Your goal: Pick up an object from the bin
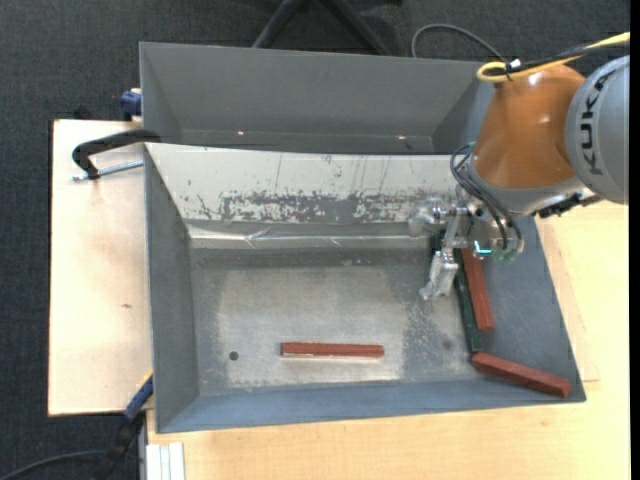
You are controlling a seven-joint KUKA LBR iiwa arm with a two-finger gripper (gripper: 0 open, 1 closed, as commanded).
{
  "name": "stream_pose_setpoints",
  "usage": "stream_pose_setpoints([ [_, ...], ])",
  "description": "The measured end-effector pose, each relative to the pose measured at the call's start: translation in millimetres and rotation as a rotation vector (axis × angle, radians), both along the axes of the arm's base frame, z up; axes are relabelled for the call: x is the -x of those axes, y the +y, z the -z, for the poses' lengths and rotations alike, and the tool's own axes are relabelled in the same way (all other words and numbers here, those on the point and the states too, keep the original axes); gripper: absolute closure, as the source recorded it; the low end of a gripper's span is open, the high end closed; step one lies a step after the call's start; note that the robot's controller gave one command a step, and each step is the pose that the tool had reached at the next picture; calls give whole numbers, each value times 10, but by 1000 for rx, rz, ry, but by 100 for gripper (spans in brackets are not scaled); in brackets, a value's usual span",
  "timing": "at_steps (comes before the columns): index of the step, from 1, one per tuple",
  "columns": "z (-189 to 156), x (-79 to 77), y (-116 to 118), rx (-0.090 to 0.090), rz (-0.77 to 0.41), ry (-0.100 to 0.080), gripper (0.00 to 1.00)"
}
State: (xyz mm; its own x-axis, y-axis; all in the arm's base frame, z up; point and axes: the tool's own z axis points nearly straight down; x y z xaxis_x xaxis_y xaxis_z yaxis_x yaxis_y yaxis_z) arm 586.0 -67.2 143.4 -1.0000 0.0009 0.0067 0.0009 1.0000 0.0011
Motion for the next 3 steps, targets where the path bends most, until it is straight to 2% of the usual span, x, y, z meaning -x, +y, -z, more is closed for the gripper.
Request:
stream_pose_setpoints([
  [1, 759, 163, 988, -4, -121, -1, 0],
  [2, 418, 942, 1440, -3, -124, -3, 0],
  [3, 428, 906, 1158, 0, -232, -6, 0],
])
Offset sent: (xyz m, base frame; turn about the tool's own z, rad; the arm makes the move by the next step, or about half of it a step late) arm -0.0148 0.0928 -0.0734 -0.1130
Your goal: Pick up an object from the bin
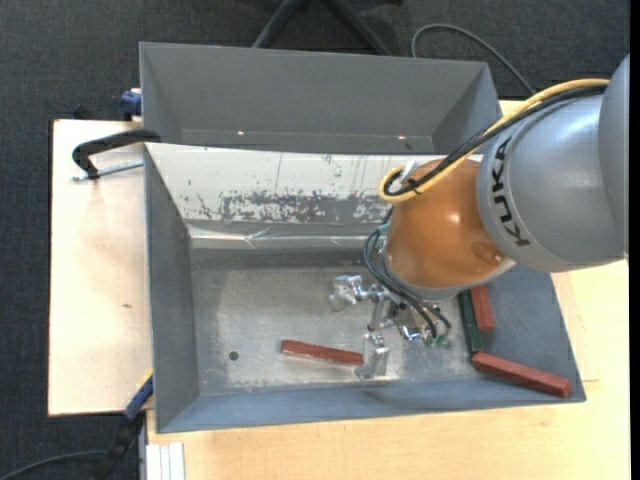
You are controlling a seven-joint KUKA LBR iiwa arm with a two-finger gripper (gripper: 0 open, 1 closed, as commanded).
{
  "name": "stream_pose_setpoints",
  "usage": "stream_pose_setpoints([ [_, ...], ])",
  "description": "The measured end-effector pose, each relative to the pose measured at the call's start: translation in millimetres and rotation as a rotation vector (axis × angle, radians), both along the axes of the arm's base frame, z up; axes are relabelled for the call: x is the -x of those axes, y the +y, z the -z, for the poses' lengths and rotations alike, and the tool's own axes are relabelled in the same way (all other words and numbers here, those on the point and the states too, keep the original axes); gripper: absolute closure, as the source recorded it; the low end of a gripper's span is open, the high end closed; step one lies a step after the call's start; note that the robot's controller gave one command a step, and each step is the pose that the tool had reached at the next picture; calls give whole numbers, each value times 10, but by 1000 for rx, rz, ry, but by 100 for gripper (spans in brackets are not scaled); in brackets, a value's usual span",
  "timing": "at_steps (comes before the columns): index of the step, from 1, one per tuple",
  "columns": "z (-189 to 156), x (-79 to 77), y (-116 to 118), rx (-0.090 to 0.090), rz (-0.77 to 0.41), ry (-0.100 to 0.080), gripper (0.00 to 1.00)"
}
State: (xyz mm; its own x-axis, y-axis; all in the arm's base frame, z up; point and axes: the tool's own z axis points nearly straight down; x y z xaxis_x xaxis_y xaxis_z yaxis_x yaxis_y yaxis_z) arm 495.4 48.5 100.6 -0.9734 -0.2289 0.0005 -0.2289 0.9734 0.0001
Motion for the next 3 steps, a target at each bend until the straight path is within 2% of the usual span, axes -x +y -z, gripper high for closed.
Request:
stream_pose_setpoints([
  [1, 320, 42, 290, -2, 16, 3, 0],
  [2, 302, 36, -121, 0, 213, 0, 0],
  [3, 302, 36, -111, -1, 211, 0, 100],
])
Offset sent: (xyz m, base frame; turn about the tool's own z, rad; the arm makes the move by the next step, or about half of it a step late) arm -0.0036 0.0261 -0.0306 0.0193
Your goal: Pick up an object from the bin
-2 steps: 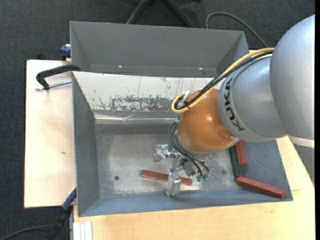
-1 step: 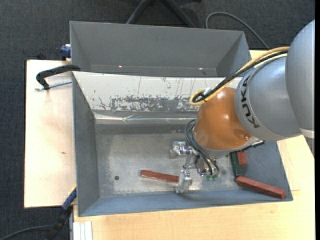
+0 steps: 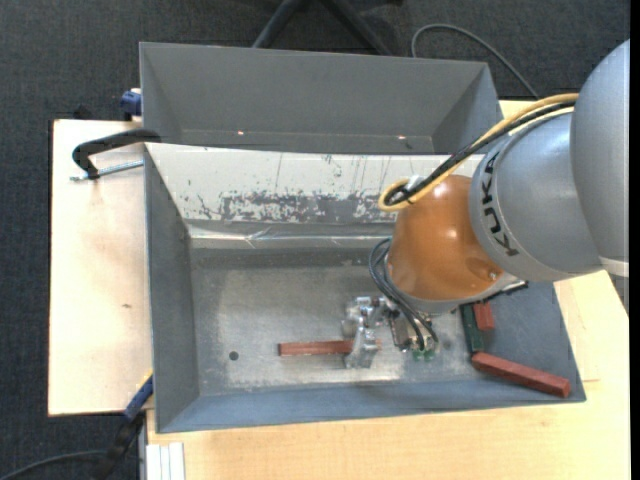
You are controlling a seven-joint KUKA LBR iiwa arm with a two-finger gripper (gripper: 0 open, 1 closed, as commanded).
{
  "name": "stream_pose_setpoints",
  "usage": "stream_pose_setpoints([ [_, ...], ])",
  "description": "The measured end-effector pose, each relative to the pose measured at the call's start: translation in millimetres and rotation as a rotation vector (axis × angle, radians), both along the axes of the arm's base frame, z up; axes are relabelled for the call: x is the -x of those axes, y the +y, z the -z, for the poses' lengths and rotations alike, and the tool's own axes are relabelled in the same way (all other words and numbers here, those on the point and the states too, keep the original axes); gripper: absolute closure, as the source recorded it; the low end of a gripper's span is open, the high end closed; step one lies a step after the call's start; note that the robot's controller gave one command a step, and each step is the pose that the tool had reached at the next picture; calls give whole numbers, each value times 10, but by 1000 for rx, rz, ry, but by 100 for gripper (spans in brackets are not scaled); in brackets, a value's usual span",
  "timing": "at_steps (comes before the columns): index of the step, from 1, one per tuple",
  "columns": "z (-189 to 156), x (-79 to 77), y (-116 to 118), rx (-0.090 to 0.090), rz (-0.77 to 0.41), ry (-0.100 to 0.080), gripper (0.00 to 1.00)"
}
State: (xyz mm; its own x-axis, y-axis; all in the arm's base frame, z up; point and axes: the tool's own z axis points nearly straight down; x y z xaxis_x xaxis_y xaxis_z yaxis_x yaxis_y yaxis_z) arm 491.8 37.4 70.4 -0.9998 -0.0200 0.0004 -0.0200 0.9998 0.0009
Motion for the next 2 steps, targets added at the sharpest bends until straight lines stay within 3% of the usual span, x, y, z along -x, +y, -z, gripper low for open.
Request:
stream_pose_setpoints([
  [1, -973, -27, 10, -1, -1, -14, 100],
  [2, -1254, -44, 18, -1, -2, -10, 100],
])
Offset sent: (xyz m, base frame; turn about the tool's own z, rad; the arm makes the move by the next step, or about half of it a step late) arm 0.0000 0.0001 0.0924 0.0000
